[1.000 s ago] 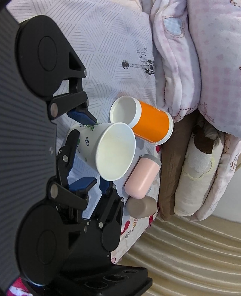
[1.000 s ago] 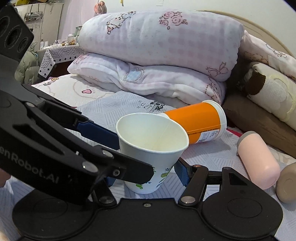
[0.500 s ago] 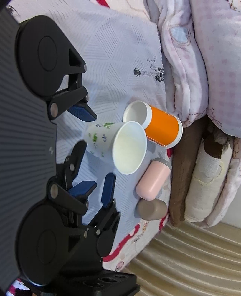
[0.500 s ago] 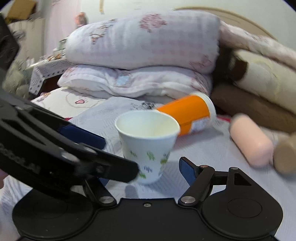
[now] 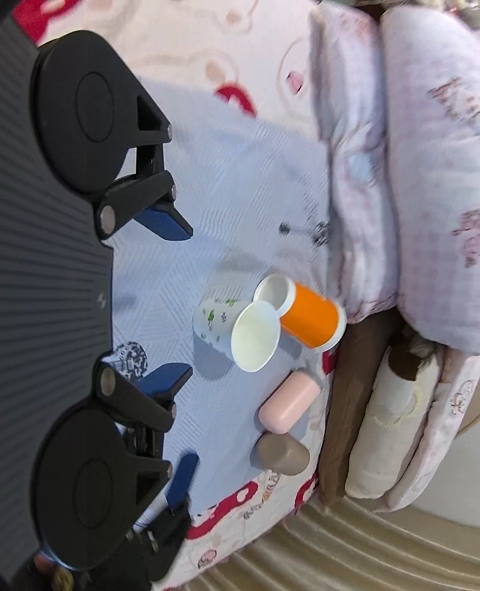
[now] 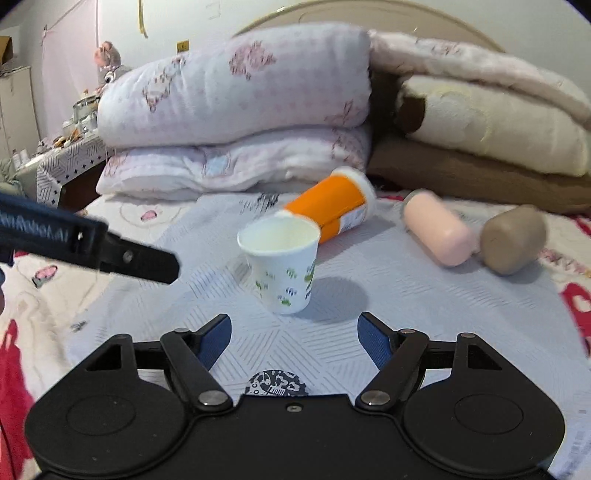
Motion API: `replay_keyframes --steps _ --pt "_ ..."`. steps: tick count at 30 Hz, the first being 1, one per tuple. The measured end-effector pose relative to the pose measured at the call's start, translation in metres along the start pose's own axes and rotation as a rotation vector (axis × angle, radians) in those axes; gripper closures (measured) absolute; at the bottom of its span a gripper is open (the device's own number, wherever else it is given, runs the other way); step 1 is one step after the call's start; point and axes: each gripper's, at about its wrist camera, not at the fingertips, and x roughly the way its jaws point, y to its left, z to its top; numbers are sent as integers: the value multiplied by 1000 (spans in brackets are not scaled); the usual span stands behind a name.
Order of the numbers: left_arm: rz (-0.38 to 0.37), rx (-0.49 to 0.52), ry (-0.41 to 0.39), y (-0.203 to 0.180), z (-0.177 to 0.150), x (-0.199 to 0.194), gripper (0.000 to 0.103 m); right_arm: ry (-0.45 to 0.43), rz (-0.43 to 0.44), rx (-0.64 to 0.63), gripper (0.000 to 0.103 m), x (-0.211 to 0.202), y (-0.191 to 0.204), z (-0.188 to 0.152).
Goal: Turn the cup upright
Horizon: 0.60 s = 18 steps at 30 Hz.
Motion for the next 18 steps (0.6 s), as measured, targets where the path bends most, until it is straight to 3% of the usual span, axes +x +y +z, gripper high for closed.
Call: replay_keyframes --steps 5,7,12,16,18 --pt "79 31 3 -11 6 -41 27 -24 -41 -22 23 -57 6 25" --pt "108 40 -1 -15 7 -55 19 -37 -53 -20 22 -77 6 32" --pt "119 46 16 -23 2 -78 13 -78 -92 -18 16 -121 11 43" --pt "133 52 28 -26 -5 -89 1 -37 -131 49 8 -138 10 48" --pt "136 42 46 -24 -8 -92 1 -14 -169 60 8 -141 11 50"
